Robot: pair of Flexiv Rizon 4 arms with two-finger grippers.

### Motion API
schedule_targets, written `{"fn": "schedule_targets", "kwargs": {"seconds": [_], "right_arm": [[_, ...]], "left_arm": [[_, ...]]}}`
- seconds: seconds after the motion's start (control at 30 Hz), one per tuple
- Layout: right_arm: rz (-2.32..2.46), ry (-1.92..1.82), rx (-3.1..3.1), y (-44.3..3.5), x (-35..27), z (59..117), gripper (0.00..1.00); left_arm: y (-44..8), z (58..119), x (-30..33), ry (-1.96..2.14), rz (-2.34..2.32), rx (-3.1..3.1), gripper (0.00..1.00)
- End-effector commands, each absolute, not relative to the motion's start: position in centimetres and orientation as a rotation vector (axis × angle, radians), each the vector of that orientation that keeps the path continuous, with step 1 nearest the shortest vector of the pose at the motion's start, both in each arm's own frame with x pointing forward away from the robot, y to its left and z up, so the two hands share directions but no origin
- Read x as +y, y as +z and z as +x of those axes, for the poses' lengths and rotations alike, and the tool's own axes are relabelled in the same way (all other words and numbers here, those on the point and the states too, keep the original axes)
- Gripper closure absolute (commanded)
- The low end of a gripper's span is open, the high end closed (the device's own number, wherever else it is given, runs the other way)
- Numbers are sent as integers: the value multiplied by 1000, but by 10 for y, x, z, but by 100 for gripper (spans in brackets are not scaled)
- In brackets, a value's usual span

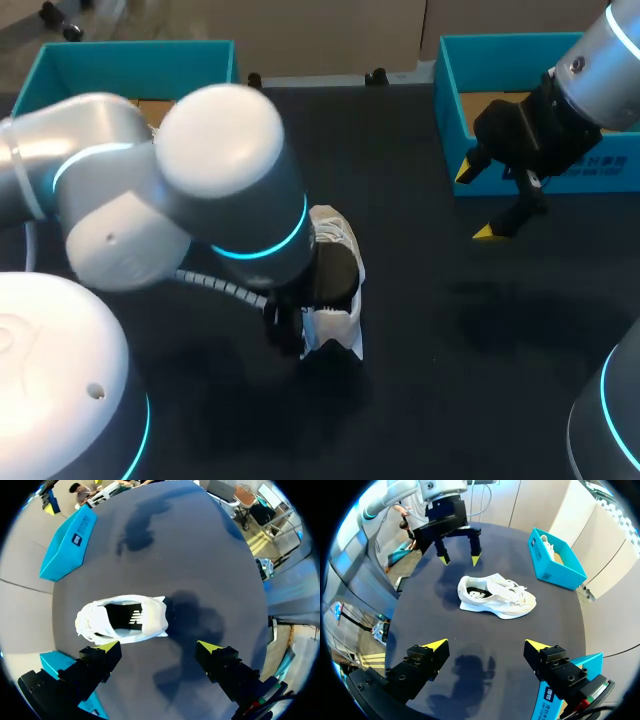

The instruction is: Take the shoe out of the shoebox, open the shoe tongue, remove and reinsert the insole, then place the shoe into the shoebox

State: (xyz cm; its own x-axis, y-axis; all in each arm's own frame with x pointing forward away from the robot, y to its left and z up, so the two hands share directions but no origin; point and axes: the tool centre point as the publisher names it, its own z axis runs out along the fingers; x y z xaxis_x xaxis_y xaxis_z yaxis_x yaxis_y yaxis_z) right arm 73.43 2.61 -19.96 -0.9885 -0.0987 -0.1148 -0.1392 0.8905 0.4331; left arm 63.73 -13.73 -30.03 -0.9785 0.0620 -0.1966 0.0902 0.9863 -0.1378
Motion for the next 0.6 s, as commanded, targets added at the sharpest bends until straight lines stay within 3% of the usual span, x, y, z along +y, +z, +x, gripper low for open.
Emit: {"fn": "schedule_targets", "kwargs": {"seconds": [0.03, 0.6], "right_arm": [[-186, 687, 2968, -201, 27, 735, 0], [-186, 687, 2968, -201, 27, 735, 0]], "left_arm": [[-323, 638, -145, -280, 81, 2934, 0], [-377, 645, -186, -225, 2, 2958, 0]]}}
